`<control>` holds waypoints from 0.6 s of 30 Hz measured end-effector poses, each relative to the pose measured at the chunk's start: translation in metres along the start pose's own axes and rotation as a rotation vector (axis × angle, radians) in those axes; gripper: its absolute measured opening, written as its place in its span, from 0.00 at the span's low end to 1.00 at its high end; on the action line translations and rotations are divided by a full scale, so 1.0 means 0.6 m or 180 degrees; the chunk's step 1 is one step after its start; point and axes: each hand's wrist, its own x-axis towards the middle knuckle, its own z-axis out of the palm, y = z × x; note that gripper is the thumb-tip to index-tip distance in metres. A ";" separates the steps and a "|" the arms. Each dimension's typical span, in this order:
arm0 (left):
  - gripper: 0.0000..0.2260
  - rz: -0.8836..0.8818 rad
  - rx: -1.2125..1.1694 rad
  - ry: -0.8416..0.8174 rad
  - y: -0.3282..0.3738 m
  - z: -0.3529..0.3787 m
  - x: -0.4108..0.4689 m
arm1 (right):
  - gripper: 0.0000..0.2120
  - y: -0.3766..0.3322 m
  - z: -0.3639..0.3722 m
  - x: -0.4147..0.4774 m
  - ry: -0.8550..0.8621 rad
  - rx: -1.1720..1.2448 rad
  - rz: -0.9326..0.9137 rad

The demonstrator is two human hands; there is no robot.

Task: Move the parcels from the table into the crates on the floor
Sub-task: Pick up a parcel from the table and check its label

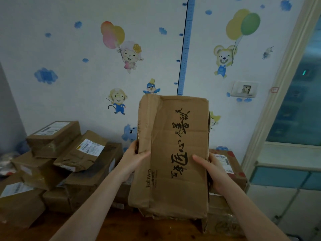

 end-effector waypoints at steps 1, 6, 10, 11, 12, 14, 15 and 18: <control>0.26 -0.0023 0.0020 -0.0030 -0.002 0.003 0.000 | 0.28 -0.007 0.001 0.001 -0.0035 0.0020 -0.0010; 0.28 -0.0012 0.0169 0.0164 -0.006 0.010 -0.001 | 0.25 -0.036 0.001 0.009 0.0347 0.0153 -0.0385; 0.30 0.0249 0.0292 0.0472 0.015 0.005 0.008 | 0.25 -0.025 0.000 0.003 0.0181 -0.0013 -0.0351; 0.29 0.0267 0.0383 0.0521 0.015 0.007 0.010 | 0.26 -0.023 0.001 0.002 0.0111 -0.0047 -0.0302; 0.27 0.0245 0.0485 0.0558 0.014 0.008 0.009 | 0.28 -0.023 0.003 0.001 0.0055 -0.0062 -0.0262; 0.25 0.0202 0.0657 0.0587 0.006 0.011 0.008 | 0.31 -0.029 0.006 0.003 0.0071 -0.0080 -0.0314; 0.25 0.0194 0.0706 0.0584 0.001 0.012 0.007 | 0.30 -0.034 0.007 0.004 0.0145 -0.0077 -0.0377; 0.28 0.0278 0.0681 0.0630 0.003 0.013 0.004 | 0.26 -0.042 0.006 0.006 0.0319 -0.0061 -0.0562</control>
